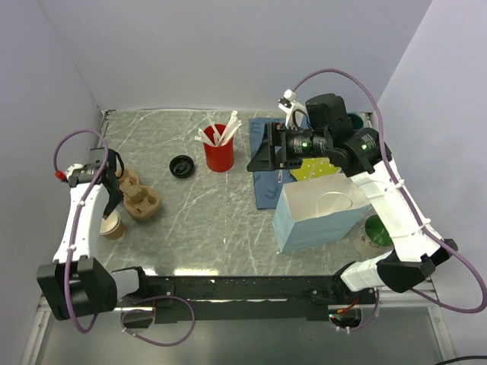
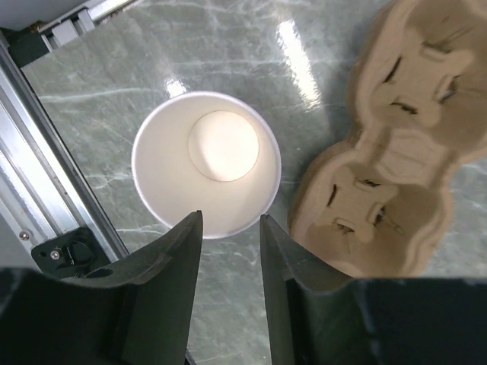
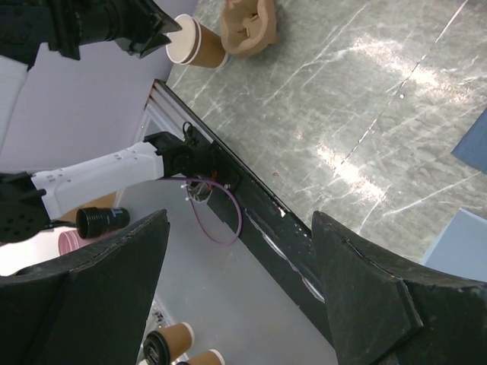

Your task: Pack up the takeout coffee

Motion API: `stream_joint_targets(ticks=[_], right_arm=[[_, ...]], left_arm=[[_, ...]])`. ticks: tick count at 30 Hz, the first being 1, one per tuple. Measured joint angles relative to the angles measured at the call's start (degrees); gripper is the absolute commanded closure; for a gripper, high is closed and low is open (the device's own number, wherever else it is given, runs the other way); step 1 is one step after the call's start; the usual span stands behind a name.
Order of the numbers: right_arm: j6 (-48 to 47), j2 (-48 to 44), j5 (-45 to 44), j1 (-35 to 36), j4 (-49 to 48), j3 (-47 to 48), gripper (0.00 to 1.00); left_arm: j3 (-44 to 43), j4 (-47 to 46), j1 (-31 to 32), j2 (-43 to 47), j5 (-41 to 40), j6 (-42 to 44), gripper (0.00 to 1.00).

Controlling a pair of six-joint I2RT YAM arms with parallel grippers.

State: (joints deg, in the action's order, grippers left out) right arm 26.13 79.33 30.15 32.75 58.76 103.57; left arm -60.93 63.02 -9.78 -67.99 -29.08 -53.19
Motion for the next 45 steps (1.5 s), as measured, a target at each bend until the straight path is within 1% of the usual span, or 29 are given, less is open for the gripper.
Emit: stream_joint_targets(ticks=[3, 8, 14, 21, 23, 29, 30, 32, 33, 35, 45], right_arm=[[0.04, 0.42, 0.24, 0.13, 0.0, 0.0, 0.17], [0.5, 1.7, 0.81, 0.57, 0.35, 0.48, 0.17], [1.07, 3.34, 0.96, 1.53, 0.7, 2.29, 0.17], [1.51, 3.43, 0.94, 2.27, 0.79, 2.29, 0.17], [1.55, 3.43, 0.9, 2.38, 0.79, 2.29, 0.17], [1.73, 3.41, 0.74, 2.67, 0.76, 2.27, 0.17], [1.73, 3.41, 0.72, 2.73, 0.79, 2.27, 0.17], [1.73, 3.41, 0.7, 2.73, 0.79, 2.27, 0.17], [1.73, 3.43, 0.68, 2.73, 0.79, 2.27, 0.17], [1.73, 3.41, 0.66, 2.73, 0.79, 2.27, 0.17], [1.7, 3.43, 0.52, 2.73, 0.85, 2.29, 0.17]], left_arm=[[1.09, -0.94, 0.0, -2.27, 0.57, 0.57, 0.56], [2.86, -3.04, 0.0, -2.69, 2.08, 2.6, 0.54], [3.45, -5.49, 0.0, -2.67, 2.95, 4.37, 0.59], [3.93, -5.51, 0.0, -3.08, 3.17, 4.2, 0.65], [3.93, -5.29, 0.0, -3.78, 2.71, 4.02, 0.65], [3.93, -5.35, 0.0, -5.07, 2.25, 3.93, 0.72], [3.93, -5.38, 0.0, -5.07, 2.25, 3.91, 0.77], [3.93, -5.38, 0.0, -5.05, 2.25, 3.87, 0.83], [3.93, -5.38, 0.0, -5.05, 2.23, 3.85, 0.92], [3.93, -5.33, 0.0, -5.05, 1.99, 3.85, 0.99], [3.76, -4.2, 0.0, -5.03, 0.33, 2.47, 0.99]])
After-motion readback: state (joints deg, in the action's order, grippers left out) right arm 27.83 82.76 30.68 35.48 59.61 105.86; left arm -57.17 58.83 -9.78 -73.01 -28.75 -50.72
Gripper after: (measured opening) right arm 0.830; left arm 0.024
